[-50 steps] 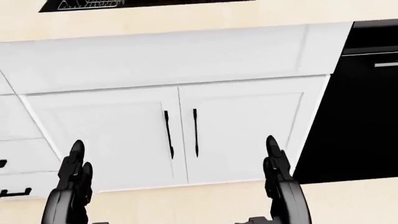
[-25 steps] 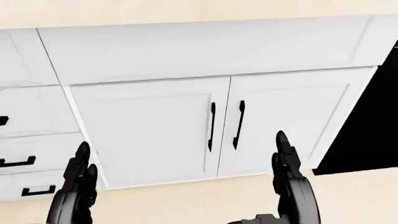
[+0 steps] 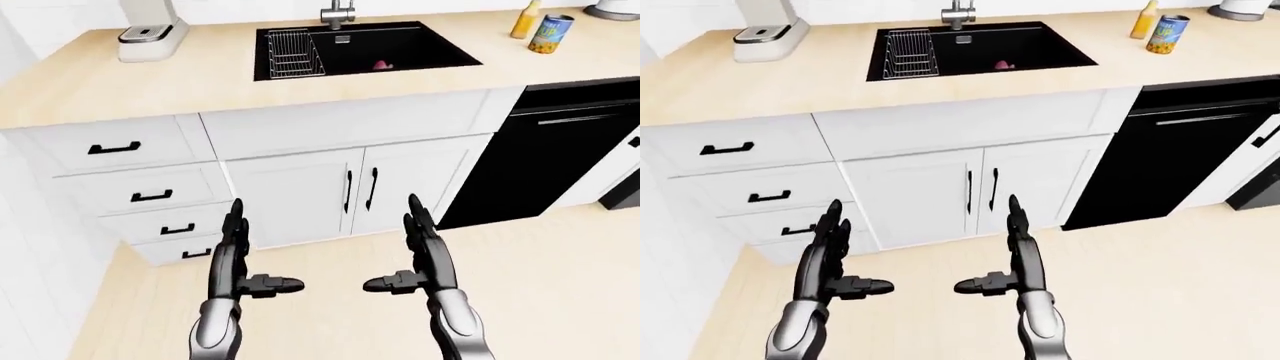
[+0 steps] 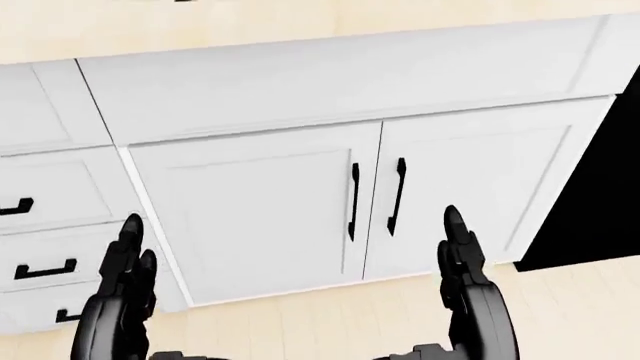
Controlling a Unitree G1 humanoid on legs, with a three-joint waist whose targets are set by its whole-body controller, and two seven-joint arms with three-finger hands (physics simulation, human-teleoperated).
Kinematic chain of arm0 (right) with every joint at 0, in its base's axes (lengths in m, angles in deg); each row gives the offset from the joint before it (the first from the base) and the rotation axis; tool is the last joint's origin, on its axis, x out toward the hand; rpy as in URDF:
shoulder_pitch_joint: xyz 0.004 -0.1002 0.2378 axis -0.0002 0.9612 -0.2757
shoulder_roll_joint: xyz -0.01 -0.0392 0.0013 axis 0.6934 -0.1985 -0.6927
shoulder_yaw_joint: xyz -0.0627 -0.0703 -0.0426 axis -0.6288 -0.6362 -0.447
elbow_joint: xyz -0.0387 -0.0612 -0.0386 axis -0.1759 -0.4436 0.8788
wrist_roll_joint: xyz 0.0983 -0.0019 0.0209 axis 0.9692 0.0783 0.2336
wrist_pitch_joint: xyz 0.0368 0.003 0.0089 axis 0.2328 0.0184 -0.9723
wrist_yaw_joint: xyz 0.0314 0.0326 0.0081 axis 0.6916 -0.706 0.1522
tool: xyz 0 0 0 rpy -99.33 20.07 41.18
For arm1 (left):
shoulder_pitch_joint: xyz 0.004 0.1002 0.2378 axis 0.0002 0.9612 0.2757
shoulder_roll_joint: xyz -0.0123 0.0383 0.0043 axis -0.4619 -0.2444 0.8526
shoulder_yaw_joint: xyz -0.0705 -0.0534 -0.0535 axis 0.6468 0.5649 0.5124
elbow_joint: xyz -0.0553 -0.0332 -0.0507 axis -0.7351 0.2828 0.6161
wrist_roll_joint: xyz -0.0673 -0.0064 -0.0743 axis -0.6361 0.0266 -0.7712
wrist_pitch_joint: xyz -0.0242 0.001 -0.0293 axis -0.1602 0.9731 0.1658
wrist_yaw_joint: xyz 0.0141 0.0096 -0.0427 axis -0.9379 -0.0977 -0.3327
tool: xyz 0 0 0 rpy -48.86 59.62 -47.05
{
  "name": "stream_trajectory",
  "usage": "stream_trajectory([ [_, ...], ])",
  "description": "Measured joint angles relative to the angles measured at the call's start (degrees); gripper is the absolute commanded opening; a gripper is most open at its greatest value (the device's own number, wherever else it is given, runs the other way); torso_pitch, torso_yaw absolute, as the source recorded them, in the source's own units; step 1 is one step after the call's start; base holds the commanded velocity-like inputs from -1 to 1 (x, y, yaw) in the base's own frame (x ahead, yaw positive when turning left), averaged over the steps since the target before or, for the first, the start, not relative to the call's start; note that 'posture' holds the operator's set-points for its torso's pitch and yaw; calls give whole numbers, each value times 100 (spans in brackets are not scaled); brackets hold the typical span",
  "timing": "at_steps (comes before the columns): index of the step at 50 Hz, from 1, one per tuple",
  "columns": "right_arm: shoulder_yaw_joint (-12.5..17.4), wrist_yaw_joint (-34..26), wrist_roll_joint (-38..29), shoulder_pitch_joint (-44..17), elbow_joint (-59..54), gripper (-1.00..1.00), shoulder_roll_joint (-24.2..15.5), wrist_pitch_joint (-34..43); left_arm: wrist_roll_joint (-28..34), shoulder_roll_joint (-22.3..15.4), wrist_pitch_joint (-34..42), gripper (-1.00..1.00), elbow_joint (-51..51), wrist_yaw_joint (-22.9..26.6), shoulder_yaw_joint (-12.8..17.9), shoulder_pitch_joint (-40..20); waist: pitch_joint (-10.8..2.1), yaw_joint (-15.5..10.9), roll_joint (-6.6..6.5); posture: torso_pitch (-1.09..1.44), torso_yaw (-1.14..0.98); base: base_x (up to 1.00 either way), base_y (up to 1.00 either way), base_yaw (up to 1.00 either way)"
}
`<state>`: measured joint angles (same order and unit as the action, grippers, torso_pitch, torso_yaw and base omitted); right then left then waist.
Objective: Turn the sink spout to the right.
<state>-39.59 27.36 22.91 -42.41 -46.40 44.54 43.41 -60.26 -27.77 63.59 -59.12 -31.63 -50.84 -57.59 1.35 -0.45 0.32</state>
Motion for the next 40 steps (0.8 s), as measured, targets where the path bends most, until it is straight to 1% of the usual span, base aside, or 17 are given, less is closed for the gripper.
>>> stream_trajectory([
  [2,-36,-12,-9,-43,16,100,16,5,-6,-16,-18,100,9,-12,35,-12,17,-26,-19,0,0,0,-82,0],
  [4,-98,-45,5,-80,-27,100,50,-27,-10,-42,-35,100,66,-27,92,9,116,-56,-271,0,0,0,-100,0],
  [6,-130,-81,28,-58,-13,100,54,-48,-11,-47,-24,100,75,-40,122,38,83,-88,-428,0,0,0,-100,0],
  [8,-106,-92,39,-53,14,100,44,-43,-17,-45,-23,100,10,-42,117,28,93,-114,-417,0,0,0,-100,0],
  [13,-87,-92,51,-37,-38,100,45,-28,-22,-43,-55,100,-7,-37,103,39,183,-163,-191,0,0,0,-100,0],
  [16,-103,-101,45,-39,-28,100,45,-22,-27,-47,-40,100,46,-39,120,53,195,-179,-10,0,0,0,-100,0],
  [18,-107,-104,40,-44,-9,100,47,-46,-27,-48,-50,100,28,-45,127,61,140,-167,201,0,0,0,-100,0],
  [19,-96,-108,58,-34,22,100,55,-64,-29,-49,-57,100,-2,-45,124,53,82,-152,368,0,0,0,0,0],
  [20,-51,-96,60,-36,8,100,9,-74,-30,5,-60,100,35,-43,86,22,159,-93,434,0,0,0,0,0],
  [21,0,-83,62,-13,-36,100,-15,-56,-33,35,-58,100,79,-34,27,56,193,-39,564,0,0,0,0,0],
  [23,115,-32,69,39,-38,100,-29,0,-40,42,-14,100,159,10,-76,84,145,37,739,0,0,0,0,0],
  [25,162,21,79,-9,16,100,-30,8,-45,28,-1,100,139,35,-71,39,125,55,688,0,0,0,0,0],
  [30,57,10,87,-142,-102,100,-27,30,-78,-39,-190,100,372,-2,128,-194,123,139,264,0,0,0,0,0],
  [33,109,-37,92,-263,-163,100,-81,317,-147,-160,-99,100,816,-44,305,-597,180,192,171,0,0,0,0,0],
  [35,232,-34,65,-432,12,100,-164,696,-249,-320,261,100,820,-101,504,-966,241,227,140,0,0,0,0,0],
  [38,540,-73,160,-810,777,100,-326,1642,-402,-629,851,100,572,-220,802,-1620,306,229,63,0,0,0,0,0],
  [40,691,-114,221,-1230,1362,100,-504,2290,-543,-868,1187,100,431,-308,1004,-2090,218,149,-62,0,0,0,0,0],
])
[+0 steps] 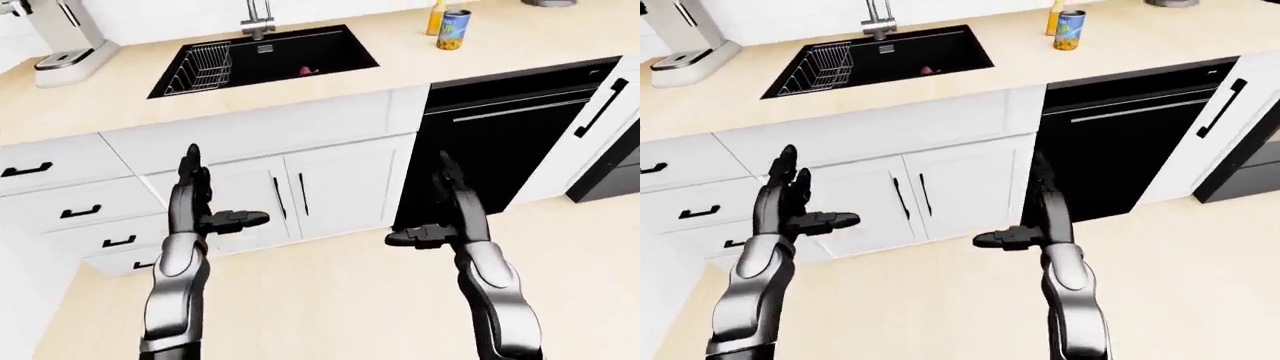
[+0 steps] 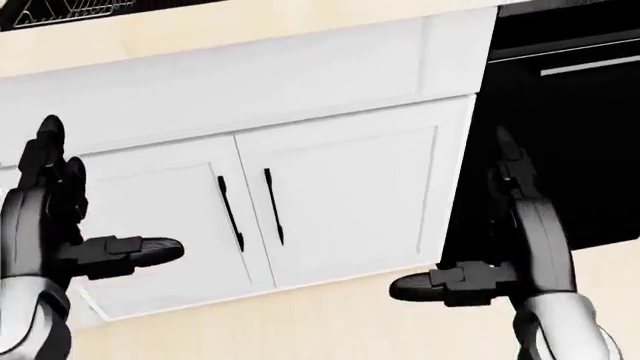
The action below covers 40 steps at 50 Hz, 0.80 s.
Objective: Turn the sink spout to the right.
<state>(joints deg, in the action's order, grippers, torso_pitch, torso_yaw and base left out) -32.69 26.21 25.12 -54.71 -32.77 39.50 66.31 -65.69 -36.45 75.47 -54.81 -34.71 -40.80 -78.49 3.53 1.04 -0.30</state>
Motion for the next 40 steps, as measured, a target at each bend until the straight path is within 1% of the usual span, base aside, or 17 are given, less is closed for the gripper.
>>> stream_trajectory([
  [1,52,-31,16,-249,243,100,-85,268,-62,-125,136,100,-48,-47,89,-213,-80,-58,-38,0,0,0,0,0],
  [2,103,-64,31,-464,427,100,-175,503,-114,-205,267,100,-99,-94,145,-383,-47,-42,-25,0,0,0,0,0],
  [5,294,-168,90,-949,677,100,-434,1276,-266,-374,724,100,-374,-212,151,-708,-139,-200,85,0,0,0,0,0],
  [8,466,-253,218,-1450,588,100,-690,1881,-380,-519,1030,100,-487,-268,120,-1149,-74,-256,310,0,0,0,0,0],
  [9,528,-294,276,-1573,527,100,-806,2070,-410,-514,1110,100,-456,-286,79,-1232,-17,-190,338,0,0,0,0,0],
  [11,605,-353,334,-1806,493,100,-1018,2438,-473,-565,1347,100,-359,-310,-3,-1337,-18,-100,347,0,0,0,0,0],
  [14,724,-443,443,-2161,564,100,-1176,2802,-502,-642,1591,100,-218,-359,-20,-1532,-42,-56,251,0,0,0,0,0],
  [21,567,-586,492,-2646,903,100,-1432,3481,-457,-690,1607,100,-444,-422,-21,-1706,32,60,16,0,0,0,0,0],
  [24,484,-643,399,-2783,891,100,-1474,3620,-466,-707,1670,100,-468,-423,-1,-1699,-54,118,-262,0,0,0,0,0],
  [26,396,-713,386,-2774,863,100,-1408,3644,-450,-724,1696,100,-437,-442,63,-1632,-56,58,-153,0,0,0,24,0],
  [28,393,-798,445,-2755,886,100,-1355,3679,-438,-733,1793,100,-365,-470,111,-1593,-87,-29,38,0,0,0,40,50],
  [29,461,-812,451,-2646,939,100,-1360,3634,-447,-711,1841,100,-352,-471,72,-1640,-43,-58,117,0,0,0,0,100],
  [31,507,-812,428,-2566,924,100,-1349,3606,-485,-735,1892,100,-408,-456,39,-1656,-24,-134,155,0,0,0,0,100],
  [34,374,-816,378,-2690,843,100,-1365,3599,-502,-842,1958,100,-508,-501,181,-1720,-92,-214,164,0,0,0,0,33],
  [36,393,-831,414,-2798,911,100,-1349,3604,-479,-895,1938,100,-629,-566,289,-1852,-115,-176,339,0,0,0,0,0],
  [38,467,-825,419,-2782,1004,100,-1398,3646,-487,-852,1891,100,-712,-589,229,-1843,-78,-113,191,0,0,0,0,0],
  [40,541,-796,390,-2765,1012,100,-1431,3709,-538,-817,1944,100,-662,-563,108,-1828,-86,-99,119,0,0,11,0,0],
])
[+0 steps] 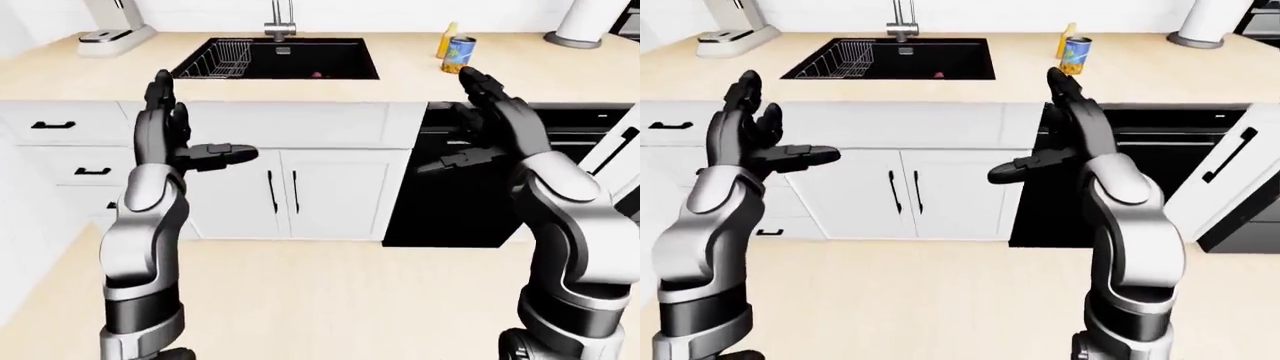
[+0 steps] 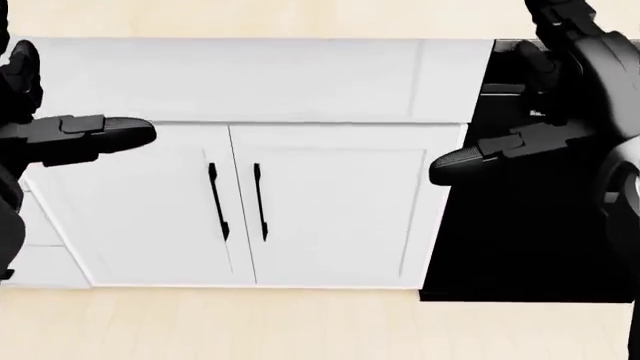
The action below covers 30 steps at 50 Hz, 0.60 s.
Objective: Turn the sink spout to the right.
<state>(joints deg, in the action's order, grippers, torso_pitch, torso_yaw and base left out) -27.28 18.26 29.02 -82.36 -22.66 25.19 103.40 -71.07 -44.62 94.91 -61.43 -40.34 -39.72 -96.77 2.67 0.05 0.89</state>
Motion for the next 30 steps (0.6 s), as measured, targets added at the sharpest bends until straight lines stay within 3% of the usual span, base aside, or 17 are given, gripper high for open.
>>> stream_trajectory([
  [5,23,34,-36,44,-22,100,-8,143,-105,3,241,100,5,42,-79,-27,17,-2,-211,0,0,20,0,0],
  [8,10,35,-24,-22,38,100,-12,63,-103,-45,220,100,-158,19,-8,-100,-29,4,-456,0,0,21,0,0],
  [14,-133,-24,49,30,-30,100,53,67,-53,-119,234,100,-80,-31,110,-70,-70,-49,-363,0,0,20,0,0],
  [18,-121,-19,19,-45,-1,100,36,86,-55,-108,243,100,-137,-23,75,-73,-33,-93,-83,0,0,21,0,0],
  [21,-124,-32,6,-95,29,100,5,58,-52,-83,242,100,-146,-17,55,-76,-80,-120,214,0,0,21,0,0],
  [23,-54,-27,-24,-32,4,100,-5,44,-68,-7,267,100,-143,-6,-35,-32,-14,-41,109,0,0,20,0,0],
  [26,-9,-10,-76,46,-46,100,-4,134,-106,25,334,100,-155,32,-126,-9,1,19,122,0,0,20,0,0],
  [30,-2,-18,-72,1,57,100,-8,126,-93,6,337,100,-240,26,-64,-48,30,29,-136,0,0,21,0,0],
])
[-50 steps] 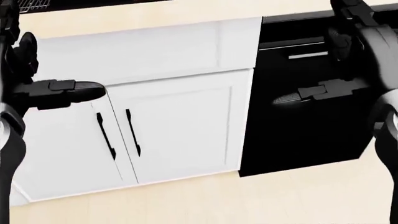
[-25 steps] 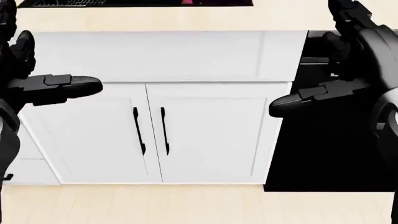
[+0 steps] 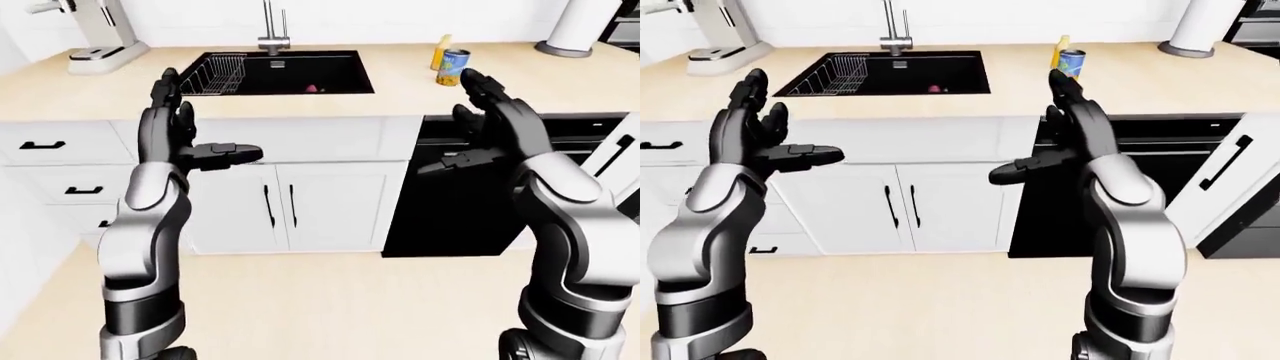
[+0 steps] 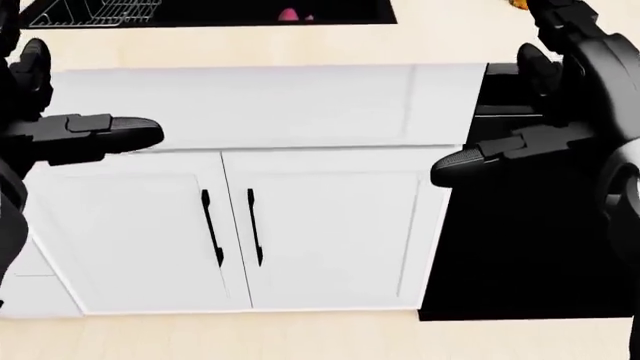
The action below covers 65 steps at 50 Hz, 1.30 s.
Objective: Turn the sink spout to the right.
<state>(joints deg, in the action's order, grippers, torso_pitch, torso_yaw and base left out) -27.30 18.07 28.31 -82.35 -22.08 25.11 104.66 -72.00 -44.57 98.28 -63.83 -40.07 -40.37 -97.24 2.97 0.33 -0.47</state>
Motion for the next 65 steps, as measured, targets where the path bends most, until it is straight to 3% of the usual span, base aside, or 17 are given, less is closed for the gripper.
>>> stream_trajectory([
  [3,-4,-6,8,-22,27,100,-8,-38,18,-18,-30,100,-70,-13,31,-35,-36,39,-319,0,0,22,0,0],
  [8,-151,-67,86,77,-6,100,69,39,57,-49,35,100,13,-64,151,56,-34,-96,-282,0,0,27,0,0],
  [14,-50,-52,71,-17,126,100,36,33,33,-64,57,100,-104,-60,120,-12,-7,-156,130,0,0,40,0,0],
  [17,-47,-50,77,-45,171,100,15,-12,26,-82,37,100,-130,-62,132,-72,-97,-162,452,0,0,39,0,0],
  [22,37,-18,26,85,51,100,2,90,-29,21,99,100,-34,-20,-35,29,-53,-33,376,0,0,40,0,0],
  [30,46,-9,63,20,127,100,1,46,-7,-22,34,100,-150,-23,27,-41,-76,64,-307,0,0,40,0,0],
  [31,3,-12,73,47,107,100,51,41,1,-39,21,100,-134,-27,63,-15,-35,15,-251,0,0,40,0,0],
  [33,-104,-46,128,92,52,100,76,85,25,-46,48,100,-17,-46,127,58,46,-36,-326,0,0,39,0,0],
  [36,-97,-74,175,48,44,100,39,135,40,-88,103,100,105,-63,166,6,-30,-88,-275,0,0,40,0,0],
  [42,-61,-31,132,-110,120,100,-4,34,-9,-197,-44,100,132,-43,222,-128,-91,-204,136,0,0,40,0,0],
  [44,-75,-35,134,-152,103,100,-17,35,-25,-234,-54,100,176,-54,240,-194,-128,-199,359,0,0,41,0,0],
  [47,-21,-16,103,-49,1,100,-13,98,-79,-172,-30,100,270,-50,133,-165,32,-81,352,0,0,39,0,0],
  [50,-6,6,77,-64,8,100,-18,228,-154,-208,48,100,349,-25,97,-179,-38,-30,346,0,0,21,0,0],
  [53,21,-3,97,-83,157,100,-30,175,-192,-308,-3,100,404,-34,192,-281,-104,-28,166,0,0,15,0,0],
  [58,41,-20,140,-71,229,100,-21,110,-203,-493,-159,100,544,-78,296,-463,-69,-9,-146,0,0,0,0,0],
  [60,-39,-36,179,-16,174,100,25,135,-204,-532,-166,100,696,-89,333,-436,20,-16,-48,0,0,0,0,0],
  [65,-84,-71,255,-22,162,100,12,157,-204,-676,-6,100,1000,-75,347,-480,117,-67,-92,0,0,0,0,0],
])
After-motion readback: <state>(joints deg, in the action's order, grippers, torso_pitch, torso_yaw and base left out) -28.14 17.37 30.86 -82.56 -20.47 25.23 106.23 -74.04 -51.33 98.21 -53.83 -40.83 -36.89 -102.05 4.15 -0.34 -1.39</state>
